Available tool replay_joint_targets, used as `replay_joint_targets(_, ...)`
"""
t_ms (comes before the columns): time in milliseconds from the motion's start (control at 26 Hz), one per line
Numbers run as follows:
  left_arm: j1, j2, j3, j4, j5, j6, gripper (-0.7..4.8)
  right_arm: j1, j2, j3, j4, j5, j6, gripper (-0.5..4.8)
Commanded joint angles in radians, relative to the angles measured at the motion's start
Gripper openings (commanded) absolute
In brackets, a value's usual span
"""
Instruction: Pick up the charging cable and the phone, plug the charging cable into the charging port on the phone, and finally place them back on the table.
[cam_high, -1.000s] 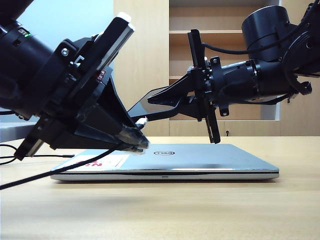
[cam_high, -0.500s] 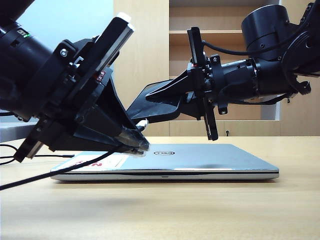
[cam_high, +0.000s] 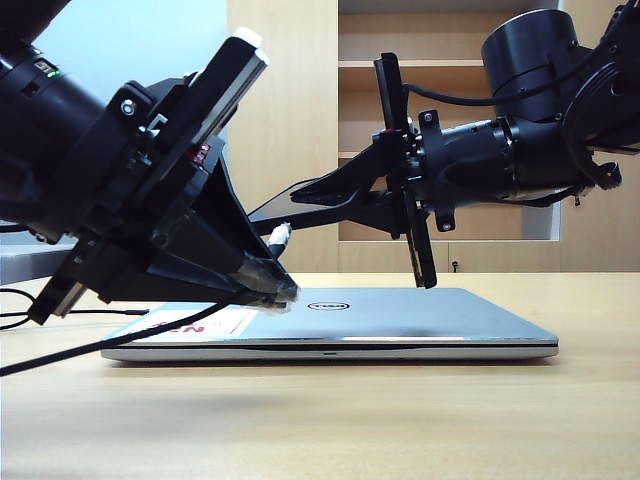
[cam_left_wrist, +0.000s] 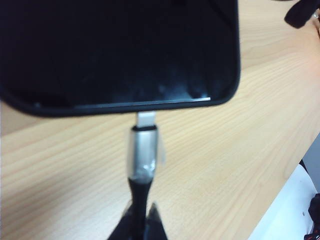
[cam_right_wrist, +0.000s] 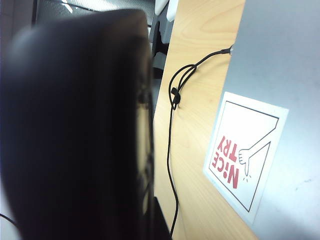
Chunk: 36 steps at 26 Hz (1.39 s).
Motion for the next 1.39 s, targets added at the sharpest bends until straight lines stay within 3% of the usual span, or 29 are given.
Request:
replay_joint_targets(38, 0.0, -0.003, 0.006, 0.042, -0.018, 0.004, -0.06, 0.006, -0.008, 0.002, 0.044, -0.022, 0.014, -0.06)
replay_joint_targets(808, 0.0, -0.004, 0.007, 0.042, -0.018, 0.003, -0.06, -0.003, -0.008, 0.002, 0.095, 0.012, -0.021, -0.06)
replay_joint_targets(962, 0.0, -0.004, 0.007, 0.042, -0.018, 0.003, -0.06, -0.003, -0.008, 0.002, 0.101, 0.06, -0.04, -0.06)
replay_joint_targets(1385, 0.0, -0.004, 0.007, 0.039, -0.018, 0.004, -0.06, -0.004, -0.008, 0.002, 0.101, 0.043, -0.042, -0.06)
